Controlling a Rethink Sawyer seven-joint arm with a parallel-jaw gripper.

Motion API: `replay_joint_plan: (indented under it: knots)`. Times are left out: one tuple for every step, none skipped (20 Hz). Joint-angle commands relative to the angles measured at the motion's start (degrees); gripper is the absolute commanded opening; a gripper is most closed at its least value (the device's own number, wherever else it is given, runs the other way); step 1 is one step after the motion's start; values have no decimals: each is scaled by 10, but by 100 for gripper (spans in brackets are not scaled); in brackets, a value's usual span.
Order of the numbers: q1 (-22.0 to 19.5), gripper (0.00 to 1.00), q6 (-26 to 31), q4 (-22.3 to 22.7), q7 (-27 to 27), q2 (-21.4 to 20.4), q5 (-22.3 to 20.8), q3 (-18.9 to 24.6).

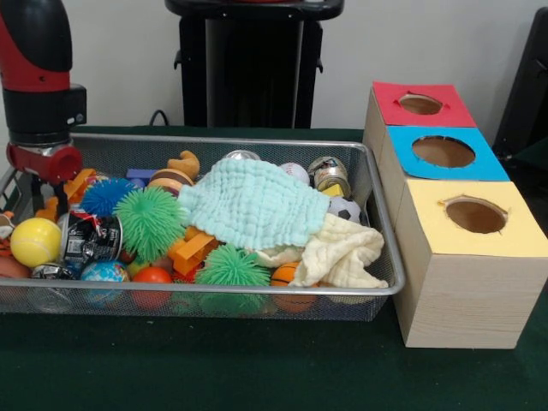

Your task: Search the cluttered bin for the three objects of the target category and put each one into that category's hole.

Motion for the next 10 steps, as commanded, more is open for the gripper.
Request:
replay_joint_plan:
  knots:
    - [16,0,39,-52,-24,4,10,14]
    - [19,0,56,-52,-26,3,16,11]
    - [22,0,72,-53,-28,2,21,7]
    - [30,0,80,-52,-19,-3,25,-5]
    - [38,0,85,-44,-4,-12,30,-17]
    - [38,0,92,-35,0,-19,35,-21]
    - [40,0,91,-28,6,-24,37,-27]
    - [40,0,97,-15,9,-34,42,-32]
    - [42,0,98,-3,12,-42,45,-37]
    - [45,0,95,7,16,-50,46,-42]
